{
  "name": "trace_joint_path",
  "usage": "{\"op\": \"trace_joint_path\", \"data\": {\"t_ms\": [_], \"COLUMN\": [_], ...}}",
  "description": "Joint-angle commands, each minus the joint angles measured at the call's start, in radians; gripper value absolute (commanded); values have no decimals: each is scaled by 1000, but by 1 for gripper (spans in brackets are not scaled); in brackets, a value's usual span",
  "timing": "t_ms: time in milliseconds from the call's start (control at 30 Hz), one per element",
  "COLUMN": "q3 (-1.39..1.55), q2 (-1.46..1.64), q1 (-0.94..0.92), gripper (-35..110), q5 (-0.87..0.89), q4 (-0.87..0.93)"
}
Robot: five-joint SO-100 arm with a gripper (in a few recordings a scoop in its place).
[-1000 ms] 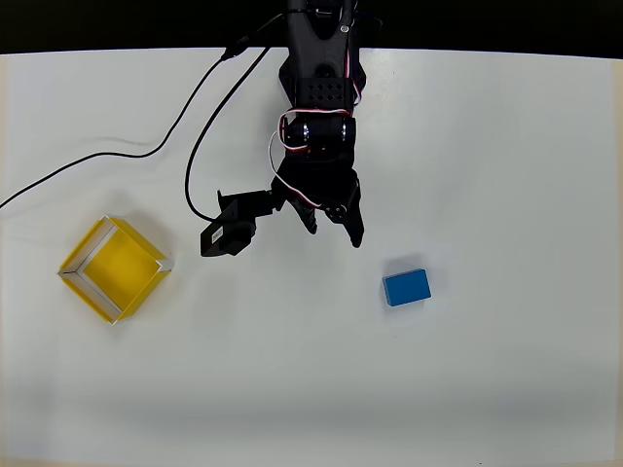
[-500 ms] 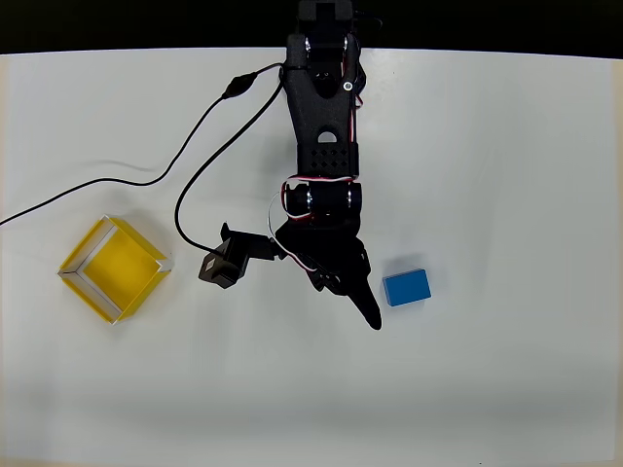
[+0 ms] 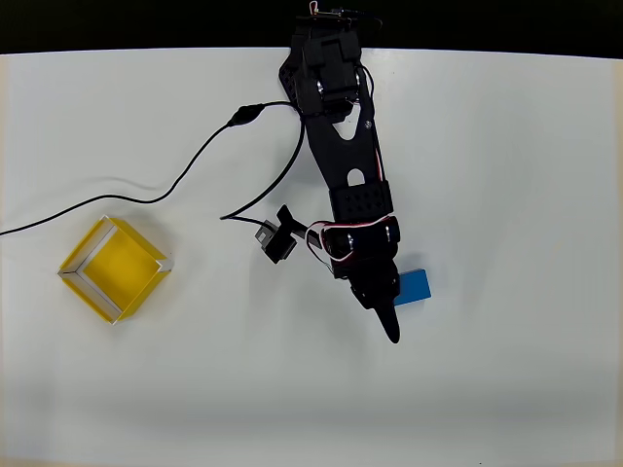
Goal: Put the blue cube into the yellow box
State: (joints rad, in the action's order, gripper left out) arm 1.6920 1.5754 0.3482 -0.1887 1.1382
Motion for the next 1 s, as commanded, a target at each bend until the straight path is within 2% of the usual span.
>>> {"op": "trace_joint_path", "data": {"t_ms": [0,333,967], "q3": [-133,-307,-402], "q2": [9,-173,-374], "q1": [71,149,163], "gripper": [59,59,57], "q5": [51,118,186], "q4": [34,100,91]}}
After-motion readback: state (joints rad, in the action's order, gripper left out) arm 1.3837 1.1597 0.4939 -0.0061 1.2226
